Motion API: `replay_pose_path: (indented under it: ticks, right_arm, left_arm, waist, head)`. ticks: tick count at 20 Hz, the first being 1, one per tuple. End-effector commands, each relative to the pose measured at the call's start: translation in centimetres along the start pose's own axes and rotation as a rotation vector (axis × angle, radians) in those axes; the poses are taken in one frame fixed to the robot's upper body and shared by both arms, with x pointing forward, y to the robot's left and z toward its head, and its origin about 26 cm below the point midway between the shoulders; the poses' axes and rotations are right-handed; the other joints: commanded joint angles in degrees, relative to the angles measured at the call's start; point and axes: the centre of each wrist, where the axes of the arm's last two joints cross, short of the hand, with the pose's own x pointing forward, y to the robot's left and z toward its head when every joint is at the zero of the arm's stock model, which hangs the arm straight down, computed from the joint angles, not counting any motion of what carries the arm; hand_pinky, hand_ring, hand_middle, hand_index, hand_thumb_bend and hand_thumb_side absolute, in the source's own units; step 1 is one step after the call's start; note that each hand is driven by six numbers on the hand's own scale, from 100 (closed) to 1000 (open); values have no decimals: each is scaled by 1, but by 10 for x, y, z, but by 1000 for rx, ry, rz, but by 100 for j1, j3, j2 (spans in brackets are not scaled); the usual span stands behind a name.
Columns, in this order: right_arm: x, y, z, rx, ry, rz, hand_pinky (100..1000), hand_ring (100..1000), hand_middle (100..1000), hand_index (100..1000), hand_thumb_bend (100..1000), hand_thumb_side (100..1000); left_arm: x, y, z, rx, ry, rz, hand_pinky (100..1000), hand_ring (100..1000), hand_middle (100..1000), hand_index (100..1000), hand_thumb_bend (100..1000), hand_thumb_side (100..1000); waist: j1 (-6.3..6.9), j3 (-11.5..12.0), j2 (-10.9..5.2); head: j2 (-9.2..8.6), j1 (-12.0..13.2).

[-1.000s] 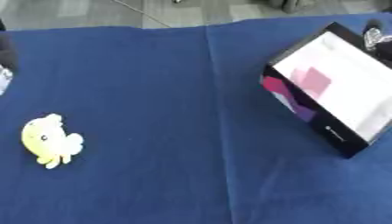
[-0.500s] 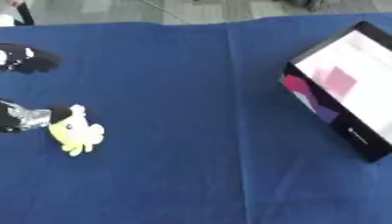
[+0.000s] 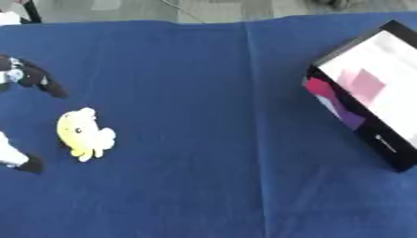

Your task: Pick up the objects with one hand, pass them to the other hand, and then place them into the box on the other side of the table.

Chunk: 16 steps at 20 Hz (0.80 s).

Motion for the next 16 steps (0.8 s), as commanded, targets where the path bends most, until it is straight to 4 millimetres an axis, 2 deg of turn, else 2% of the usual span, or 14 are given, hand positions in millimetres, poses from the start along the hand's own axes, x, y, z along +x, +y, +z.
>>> replay_pose_path:
  ticks: [1,7,12,16]
  right_arm:
    - [16,-15,-6,-281,90,155,660,815,768,810,132,175]
    - [18,-21,-8,-247,60,150,665,817,770,810,126,188]
    - [17,-19,-7,-249,77,144,662,815,768,808,123,193]
    - [21,-24,-9,-266,70,119,660,820,774,815,100,215]
  left_arm:
    - [-10,8,-3,2,83,-16,916,900,801,887,738,345]
    - [-24,8,-29,-71,152,18,924,911,812,892,737,384]
    - [-35,10,-49,-83,193,31,918,911,810,888,726,363]
    - [-44,7,-65,-88,215,33,915,909,804,877,735,331]
  waist:
    - [-13,-18,-182]
    - [-16,-59,-206]
    - [-7,-72,-194]
    - [-21,-101,-177]
  head:
    - [46,29]
    - [67,69]
    - [40,132]
    - [92,157]
